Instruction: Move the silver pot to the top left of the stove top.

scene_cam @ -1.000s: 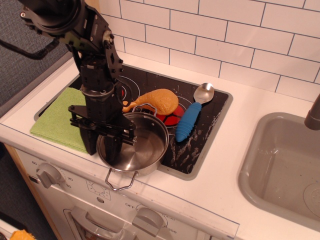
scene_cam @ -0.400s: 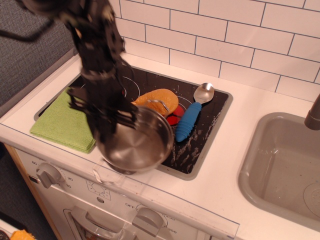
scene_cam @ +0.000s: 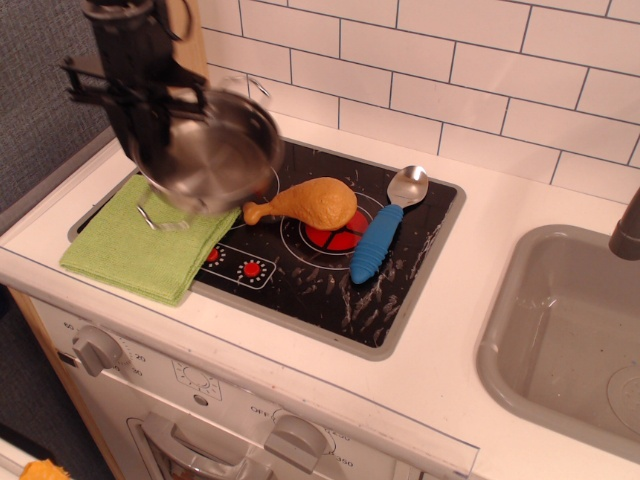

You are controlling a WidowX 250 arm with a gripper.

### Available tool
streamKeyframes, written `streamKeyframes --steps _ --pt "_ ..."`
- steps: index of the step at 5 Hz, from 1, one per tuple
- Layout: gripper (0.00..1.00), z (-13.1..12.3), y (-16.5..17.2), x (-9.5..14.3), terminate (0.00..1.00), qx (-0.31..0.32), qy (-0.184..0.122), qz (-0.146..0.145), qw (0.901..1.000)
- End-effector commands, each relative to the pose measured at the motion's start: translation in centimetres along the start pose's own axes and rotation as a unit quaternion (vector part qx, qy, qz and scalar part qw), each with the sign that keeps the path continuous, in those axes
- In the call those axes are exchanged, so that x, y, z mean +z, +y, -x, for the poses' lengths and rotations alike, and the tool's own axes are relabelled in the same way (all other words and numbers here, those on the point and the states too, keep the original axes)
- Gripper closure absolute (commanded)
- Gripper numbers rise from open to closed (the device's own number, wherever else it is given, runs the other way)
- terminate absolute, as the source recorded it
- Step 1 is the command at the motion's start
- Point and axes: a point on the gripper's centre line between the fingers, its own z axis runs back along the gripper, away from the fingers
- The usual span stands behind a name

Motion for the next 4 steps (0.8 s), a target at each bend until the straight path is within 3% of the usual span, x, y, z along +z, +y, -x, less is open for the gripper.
streamKeyframes --steps 1,2,4 --pt "1.0 -5.6 4.4 -2.3 0.0 0.068 0.01 -0.03 0.9972" --pt "1.0 -6.6 2.9 -3.6 0.0 0.057 0.019 -0.042 0.9973" --pt "1.0 -8.5 1.6 -3.6 0.0 0.05 0.006 -0.035 0.9981"
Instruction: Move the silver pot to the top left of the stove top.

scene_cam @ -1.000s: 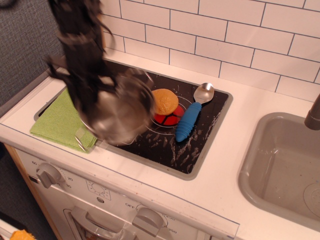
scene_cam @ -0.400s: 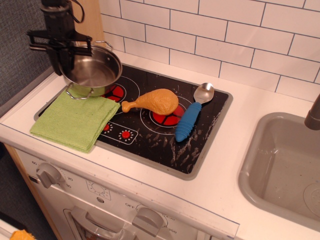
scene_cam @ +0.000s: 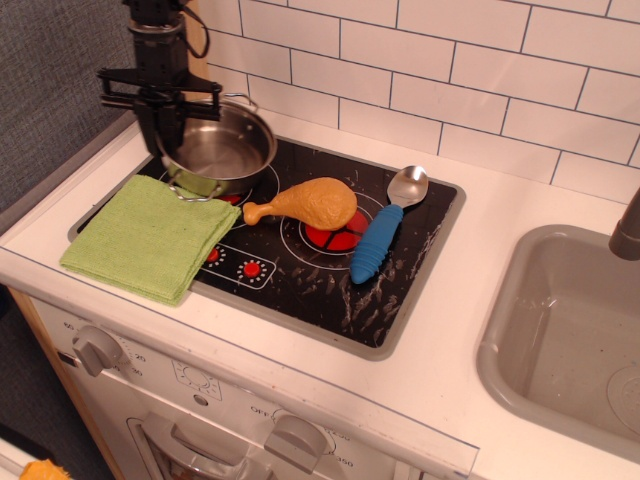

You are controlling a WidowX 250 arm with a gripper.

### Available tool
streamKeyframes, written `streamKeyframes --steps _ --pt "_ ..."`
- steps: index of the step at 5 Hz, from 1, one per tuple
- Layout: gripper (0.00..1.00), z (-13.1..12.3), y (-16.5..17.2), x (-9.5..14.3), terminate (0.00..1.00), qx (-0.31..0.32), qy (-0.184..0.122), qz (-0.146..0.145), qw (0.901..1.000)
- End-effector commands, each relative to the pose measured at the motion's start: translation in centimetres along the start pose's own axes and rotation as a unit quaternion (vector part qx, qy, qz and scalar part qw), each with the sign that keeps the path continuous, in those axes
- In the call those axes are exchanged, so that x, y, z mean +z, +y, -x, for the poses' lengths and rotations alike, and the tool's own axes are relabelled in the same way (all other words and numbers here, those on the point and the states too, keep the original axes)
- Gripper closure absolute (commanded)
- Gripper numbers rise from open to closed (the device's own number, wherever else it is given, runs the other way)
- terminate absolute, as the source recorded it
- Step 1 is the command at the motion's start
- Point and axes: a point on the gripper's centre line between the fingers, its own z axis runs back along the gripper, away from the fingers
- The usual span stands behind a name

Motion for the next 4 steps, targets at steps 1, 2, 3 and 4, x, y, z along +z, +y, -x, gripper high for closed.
streamKeyframes --steps 1,2,3,4 --pt "1.0 -1.7 0.5 2.4 0.0 0.011 -0.04 -0.002 0.9991" --pt "1.0 -1.9 1.2 1.7 0.0 0.015 -0.032 -0.01 0.9993" --pt "0.0 -1.7 1.3 1.1 0.0 0.027 -0.02 -0.008 0.9994" --pt "0.0 -1.7 0.9 1.2 0.0 0.013 -0.022 -0.002 0.9997"
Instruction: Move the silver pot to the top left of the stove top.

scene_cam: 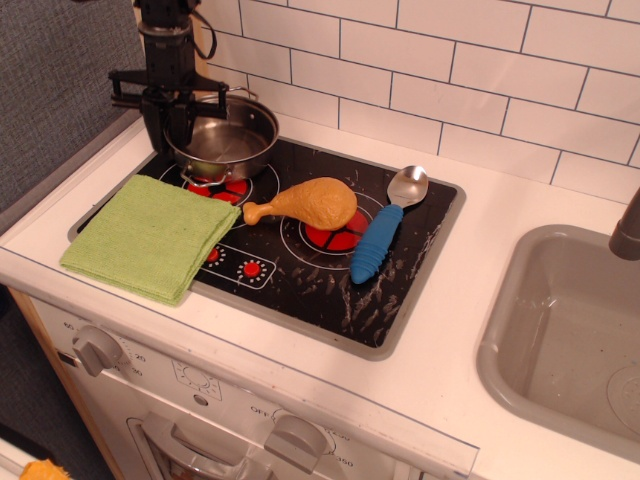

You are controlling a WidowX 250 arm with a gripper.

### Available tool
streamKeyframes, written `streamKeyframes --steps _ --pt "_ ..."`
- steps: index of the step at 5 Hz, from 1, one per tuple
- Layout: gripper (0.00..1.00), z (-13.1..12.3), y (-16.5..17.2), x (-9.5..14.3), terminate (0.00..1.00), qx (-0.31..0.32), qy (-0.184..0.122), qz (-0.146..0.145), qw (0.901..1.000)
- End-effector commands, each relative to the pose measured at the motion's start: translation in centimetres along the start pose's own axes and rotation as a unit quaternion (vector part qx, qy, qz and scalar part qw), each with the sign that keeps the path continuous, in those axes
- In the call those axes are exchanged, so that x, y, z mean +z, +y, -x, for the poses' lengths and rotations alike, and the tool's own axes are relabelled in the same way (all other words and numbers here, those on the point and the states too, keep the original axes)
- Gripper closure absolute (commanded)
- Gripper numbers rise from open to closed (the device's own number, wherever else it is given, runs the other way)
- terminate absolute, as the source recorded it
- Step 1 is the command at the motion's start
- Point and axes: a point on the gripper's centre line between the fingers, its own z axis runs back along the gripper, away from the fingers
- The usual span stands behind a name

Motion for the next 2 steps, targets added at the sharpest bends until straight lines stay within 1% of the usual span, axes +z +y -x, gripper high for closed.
streamKeyframes --steps 1,2 --pt "0.0 0.1 -0.2 3.3 0.0 -0.044 -0.054 -0.01 0.9975" --pt "0.0 0.4 -1.0 4.3 0.0 -0.082 -0.079 -0.019 0.9933"
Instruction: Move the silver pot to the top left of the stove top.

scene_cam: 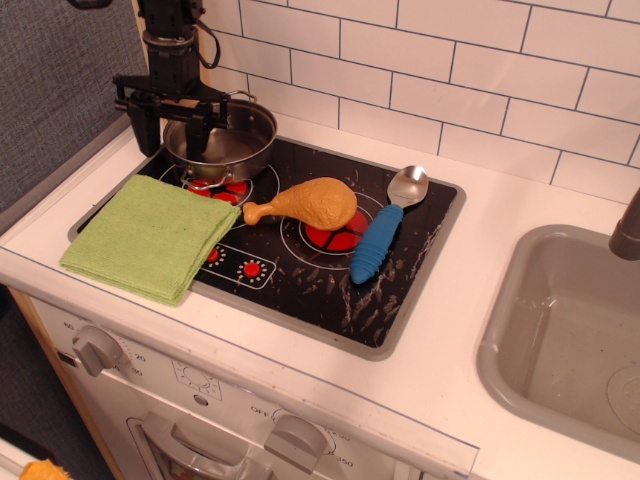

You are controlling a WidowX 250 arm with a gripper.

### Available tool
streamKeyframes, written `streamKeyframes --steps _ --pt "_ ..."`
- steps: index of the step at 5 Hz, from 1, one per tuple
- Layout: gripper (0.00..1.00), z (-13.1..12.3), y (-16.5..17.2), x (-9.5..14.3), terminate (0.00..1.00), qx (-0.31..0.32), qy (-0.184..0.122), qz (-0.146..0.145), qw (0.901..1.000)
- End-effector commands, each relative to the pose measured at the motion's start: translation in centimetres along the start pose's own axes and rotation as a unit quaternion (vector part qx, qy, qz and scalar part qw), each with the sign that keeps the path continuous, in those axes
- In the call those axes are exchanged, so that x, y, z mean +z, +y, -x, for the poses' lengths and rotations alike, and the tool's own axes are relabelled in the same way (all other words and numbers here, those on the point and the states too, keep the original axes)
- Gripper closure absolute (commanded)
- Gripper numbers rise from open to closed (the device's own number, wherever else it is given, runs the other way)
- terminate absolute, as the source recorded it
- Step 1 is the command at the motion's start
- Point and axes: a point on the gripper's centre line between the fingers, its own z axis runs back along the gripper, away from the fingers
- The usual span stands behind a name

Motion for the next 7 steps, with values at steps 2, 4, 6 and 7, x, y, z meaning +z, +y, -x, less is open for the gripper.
streamKeyframes --steps 2,4,6,7 --pt "0.0 1.4 -1.5 7.0 0.0 -0.077 -0.104 -0.016 0.9915" --pt "0.0 2.6 -2.7 8.3 0.0 -0.1 -0.118 -0.002 0.988" --pt "0.0 3.0 -2.9 7.9 0.0 -0.101 -0.107 -0.017 0.989" --pt "0.0 3.0 -2.9 7.9 1.0 -0.101 -0.107 -0.017 0.989"
